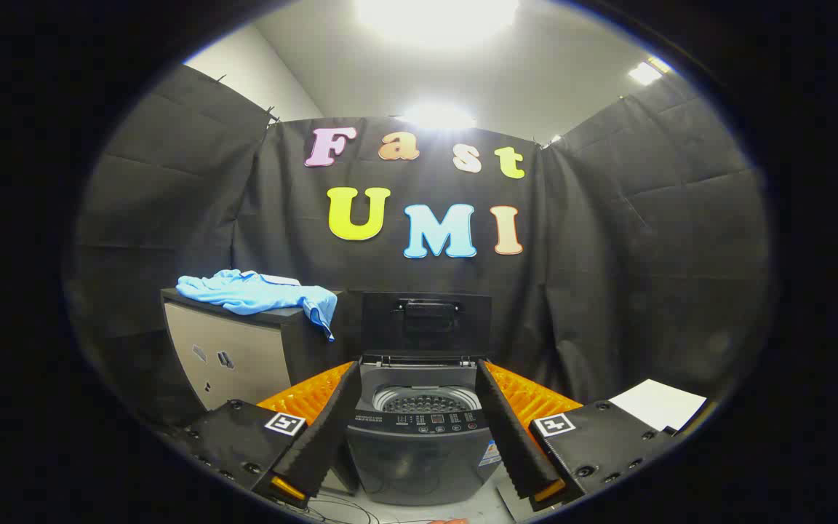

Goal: Put the clothes into the washing machine and then close the washing machine lid.

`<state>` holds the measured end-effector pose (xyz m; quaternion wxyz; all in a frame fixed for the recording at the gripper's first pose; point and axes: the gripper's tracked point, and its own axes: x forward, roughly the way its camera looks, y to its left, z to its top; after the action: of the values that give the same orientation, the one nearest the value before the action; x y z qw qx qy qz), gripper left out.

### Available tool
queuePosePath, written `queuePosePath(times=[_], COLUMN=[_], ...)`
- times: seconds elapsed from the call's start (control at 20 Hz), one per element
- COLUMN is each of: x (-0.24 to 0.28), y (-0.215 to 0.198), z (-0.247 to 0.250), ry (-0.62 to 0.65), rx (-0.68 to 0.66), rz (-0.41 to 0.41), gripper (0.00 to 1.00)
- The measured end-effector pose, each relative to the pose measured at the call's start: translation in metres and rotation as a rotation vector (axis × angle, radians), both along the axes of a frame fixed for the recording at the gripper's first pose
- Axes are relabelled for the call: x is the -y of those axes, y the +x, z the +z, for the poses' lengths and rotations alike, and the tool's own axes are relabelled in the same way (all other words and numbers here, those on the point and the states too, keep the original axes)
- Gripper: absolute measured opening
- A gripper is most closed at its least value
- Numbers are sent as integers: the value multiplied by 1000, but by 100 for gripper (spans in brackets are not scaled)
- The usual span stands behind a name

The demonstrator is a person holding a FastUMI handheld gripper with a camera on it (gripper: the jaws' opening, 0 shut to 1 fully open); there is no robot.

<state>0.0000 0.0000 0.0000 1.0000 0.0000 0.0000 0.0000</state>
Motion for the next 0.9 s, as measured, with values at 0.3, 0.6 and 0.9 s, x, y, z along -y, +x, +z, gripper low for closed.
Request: queuePosePath(times=[0.3,0.6,0.9], x=[1,-1,-5], y=[-2,-6,5], z=[0,2,-5], ry=[2,-22,-8], rx=[0,-1,-20], rz=[-4,-5,10], gripper=[98,98,98])
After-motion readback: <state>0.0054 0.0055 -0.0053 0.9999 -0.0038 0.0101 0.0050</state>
